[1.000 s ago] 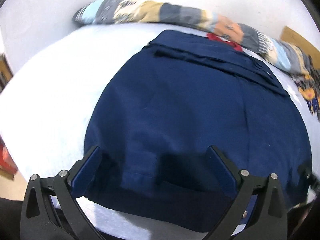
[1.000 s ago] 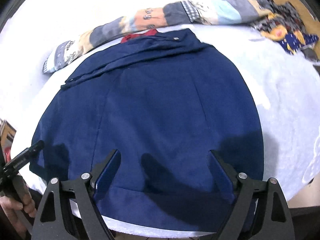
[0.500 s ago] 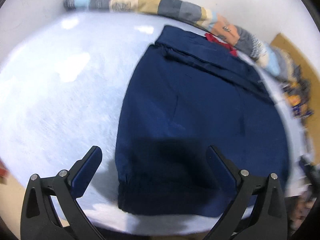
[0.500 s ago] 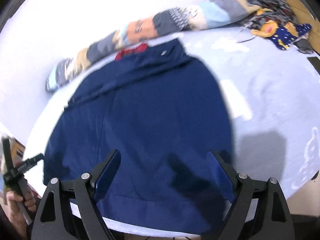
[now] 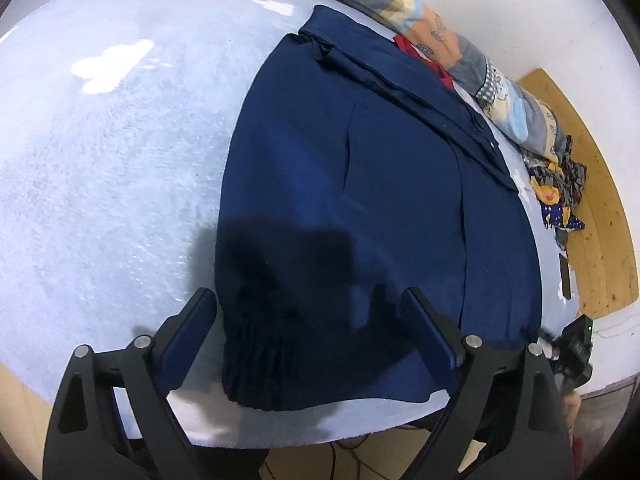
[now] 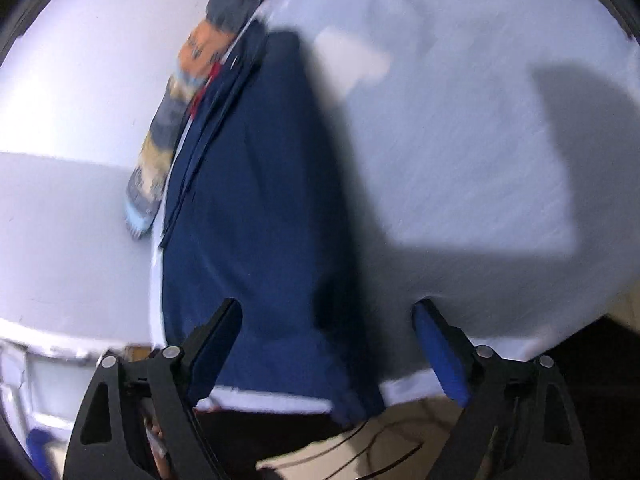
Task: Fold large clothes
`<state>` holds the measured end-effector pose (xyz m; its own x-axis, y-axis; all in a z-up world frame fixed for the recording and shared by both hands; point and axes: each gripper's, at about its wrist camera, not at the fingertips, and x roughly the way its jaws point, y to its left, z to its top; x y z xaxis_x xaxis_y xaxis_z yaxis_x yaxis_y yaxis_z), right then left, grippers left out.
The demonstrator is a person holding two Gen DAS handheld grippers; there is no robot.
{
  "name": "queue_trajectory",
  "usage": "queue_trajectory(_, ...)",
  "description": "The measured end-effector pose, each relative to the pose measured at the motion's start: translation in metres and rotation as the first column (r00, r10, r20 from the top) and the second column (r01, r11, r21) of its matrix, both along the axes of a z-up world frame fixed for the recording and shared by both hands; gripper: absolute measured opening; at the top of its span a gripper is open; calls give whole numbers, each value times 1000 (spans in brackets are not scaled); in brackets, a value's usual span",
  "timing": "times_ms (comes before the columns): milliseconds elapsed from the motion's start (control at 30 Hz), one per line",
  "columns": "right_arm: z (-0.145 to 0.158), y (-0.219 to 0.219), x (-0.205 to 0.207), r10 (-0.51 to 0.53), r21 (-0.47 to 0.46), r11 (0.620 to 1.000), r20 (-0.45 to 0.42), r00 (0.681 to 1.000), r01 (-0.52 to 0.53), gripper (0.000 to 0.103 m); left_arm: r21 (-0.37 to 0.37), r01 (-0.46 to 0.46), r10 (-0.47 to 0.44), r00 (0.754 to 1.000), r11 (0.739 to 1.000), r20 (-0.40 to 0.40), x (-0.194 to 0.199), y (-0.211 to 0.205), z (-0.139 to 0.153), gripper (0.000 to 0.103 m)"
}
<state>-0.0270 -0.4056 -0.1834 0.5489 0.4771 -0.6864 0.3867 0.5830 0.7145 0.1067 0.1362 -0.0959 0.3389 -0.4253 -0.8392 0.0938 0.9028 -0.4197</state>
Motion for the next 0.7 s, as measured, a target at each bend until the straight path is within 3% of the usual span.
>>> queue_trajectory(67, 3, 21, 9, 71, -79, 994, -2, 997, -71, 65, -13, -23, 23, 1000, 1000, -13, 1, 6, -1, 94)
queue_trajectory(167, 6, 38, 20, 124, -200, 971, -39, 991, -130, 14, -28, -36, 35, 999, 999, -35, -1, 12, -5, 94)
queue_trajectory(300, -1, 30, 19, 86, -138, 986, -47, 995, -92, 14, -21, 15, -15, 999, 1000, -37, -5, 6, -6, 94)
queue_trajectory(467, -1, 35, 25, 88, -158, 983, -53, 995, -96, 14, 83, 91, -88, 995, 992, -40, -6, -17, -11, 91)
queue_trajectory(600, -4, 29, 19, 78, -124, 989, -57, 995, -84, 15, 214, 133, -132, 991, 968, -21, -12, -33, -14, 64)
queue_trajectory(633, -5, 24, 17, 76, -117, 990, -58, 995, -82, 15, 209, 136, -136, 991, 968, -16, -12, -33, -12, 54)
queue_trajectory(700, -5, 22, 16, 76, -119, 989, -60, 995, -82, 15, 193, 125, -126, 992, 973, -9, -12, -29, -10, 45)
